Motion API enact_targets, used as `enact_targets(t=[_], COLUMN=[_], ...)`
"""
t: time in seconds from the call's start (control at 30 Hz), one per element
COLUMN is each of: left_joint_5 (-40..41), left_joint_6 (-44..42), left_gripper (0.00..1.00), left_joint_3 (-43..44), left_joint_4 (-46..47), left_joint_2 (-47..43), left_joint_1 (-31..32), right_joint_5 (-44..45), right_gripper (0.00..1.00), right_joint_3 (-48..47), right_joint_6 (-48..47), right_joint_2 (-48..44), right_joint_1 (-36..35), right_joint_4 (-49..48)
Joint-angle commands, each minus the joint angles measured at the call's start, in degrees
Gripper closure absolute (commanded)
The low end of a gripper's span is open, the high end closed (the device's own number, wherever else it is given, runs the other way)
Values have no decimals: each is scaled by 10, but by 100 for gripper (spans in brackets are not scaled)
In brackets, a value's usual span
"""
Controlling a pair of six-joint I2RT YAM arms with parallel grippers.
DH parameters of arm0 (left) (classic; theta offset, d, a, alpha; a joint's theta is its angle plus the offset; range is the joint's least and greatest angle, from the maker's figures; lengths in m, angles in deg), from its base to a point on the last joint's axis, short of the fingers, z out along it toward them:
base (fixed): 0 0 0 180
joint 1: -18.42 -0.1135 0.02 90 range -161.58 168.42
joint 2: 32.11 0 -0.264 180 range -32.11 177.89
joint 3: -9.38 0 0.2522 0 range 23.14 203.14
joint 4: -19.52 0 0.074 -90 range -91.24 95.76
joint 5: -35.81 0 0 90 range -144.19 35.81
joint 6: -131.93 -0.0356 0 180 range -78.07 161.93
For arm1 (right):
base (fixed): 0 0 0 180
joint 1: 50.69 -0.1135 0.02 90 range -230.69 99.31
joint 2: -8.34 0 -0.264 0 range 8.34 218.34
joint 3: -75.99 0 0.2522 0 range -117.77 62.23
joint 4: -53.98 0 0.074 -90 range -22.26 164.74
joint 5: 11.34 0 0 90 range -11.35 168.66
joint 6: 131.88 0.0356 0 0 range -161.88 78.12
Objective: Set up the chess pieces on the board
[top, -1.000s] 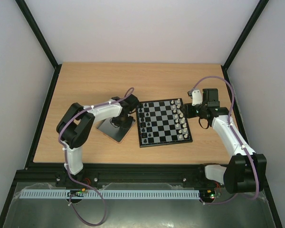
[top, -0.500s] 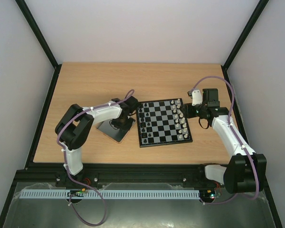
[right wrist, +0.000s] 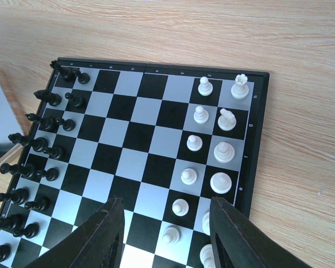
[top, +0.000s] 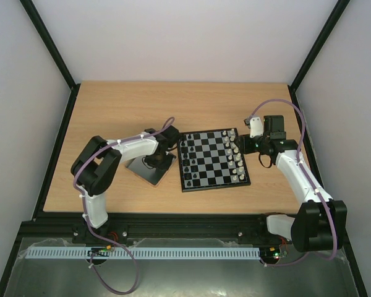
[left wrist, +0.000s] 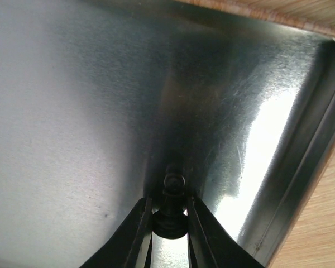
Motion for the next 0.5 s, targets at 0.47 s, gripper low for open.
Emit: enact_targets(t=[0.47], left_joint_5=[-75], left_joint_6=[-112], left_gripper=[93], left_joint_3=[-161], left_joint_4=[274], left_joint_2=[-332], left_joint_1=[67], right_joint_5=[-256], right_gripper=[56], right_joint_3=[-143], right_joint_6=[23], right_joint_2=[99], right_joint_1=[-40], right_joint_4=[119])
